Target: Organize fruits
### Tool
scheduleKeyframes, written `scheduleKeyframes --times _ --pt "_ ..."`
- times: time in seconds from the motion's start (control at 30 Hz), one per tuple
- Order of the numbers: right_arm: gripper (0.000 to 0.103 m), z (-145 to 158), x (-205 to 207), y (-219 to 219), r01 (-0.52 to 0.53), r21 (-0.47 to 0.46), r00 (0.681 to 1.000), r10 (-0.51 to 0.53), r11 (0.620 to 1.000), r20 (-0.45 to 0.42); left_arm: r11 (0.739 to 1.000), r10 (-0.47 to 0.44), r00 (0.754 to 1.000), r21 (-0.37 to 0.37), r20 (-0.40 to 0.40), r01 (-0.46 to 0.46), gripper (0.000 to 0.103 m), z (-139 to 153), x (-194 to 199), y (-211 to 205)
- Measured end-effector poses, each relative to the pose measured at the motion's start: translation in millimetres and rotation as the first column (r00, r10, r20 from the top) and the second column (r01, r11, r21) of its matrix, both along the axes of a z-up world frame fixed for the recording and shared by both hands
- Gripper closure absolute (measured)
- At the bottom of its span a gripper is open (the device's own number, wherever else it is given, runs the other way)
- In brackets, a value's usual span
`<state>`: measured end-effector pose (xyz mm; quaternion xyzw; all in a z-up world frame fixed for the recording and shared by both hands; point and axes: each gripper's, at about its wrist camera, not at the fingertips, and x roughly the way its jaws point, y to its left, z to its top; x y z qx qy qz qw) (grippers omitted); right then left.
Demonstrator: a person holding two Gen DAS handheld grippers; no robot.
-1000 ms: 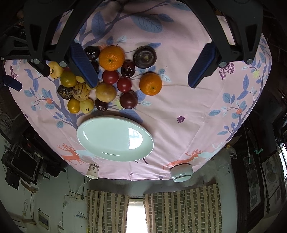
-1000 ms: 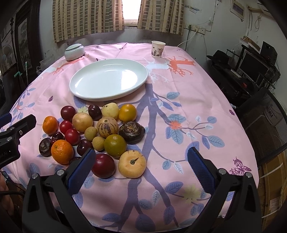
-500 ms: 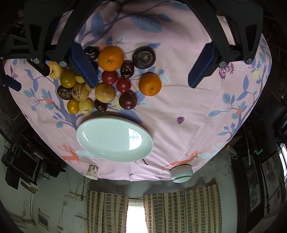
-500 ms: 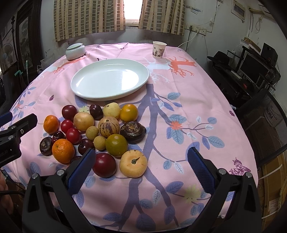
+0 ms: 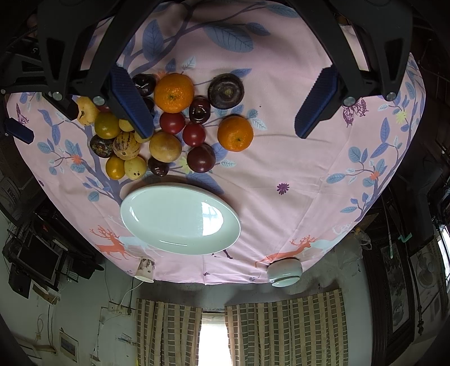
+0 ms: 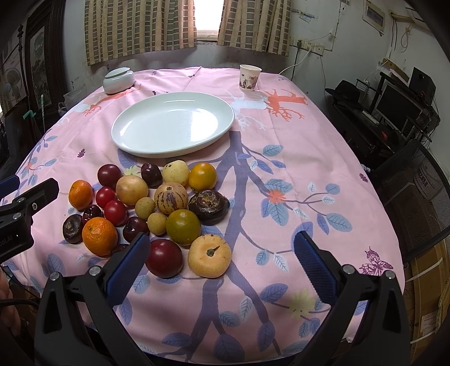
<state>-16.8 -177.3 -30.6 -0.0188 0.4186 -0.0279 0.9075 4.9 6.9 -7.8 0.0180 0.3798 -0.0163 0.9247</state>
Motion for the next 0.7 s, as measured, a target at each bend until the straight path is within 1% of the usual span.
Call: scheduleKeyframes --times 0.47,0.6,0.7 --pt "0.001 0 0 2 -0.003 -0.003 1.0 0.003 1.0 -0.002 1.0 -0.001 1.0 0.001 0.0 0.001 0.002 0 0 0" --pt "0.001 1 -2 1 -0.009 -0.007 1.0 0.009 1.0 0.004 1.0 -0.028 1.0 0.002 0.002 0.028 0.002 -2 -7 0" --pt "0.001 2 -8 -8 -0.032 0.048 0.999 0.031 0.998 0.03 0.998 -0.063 0.998 -0.022 -0.022 0.063 0.002 -12 -16 3"
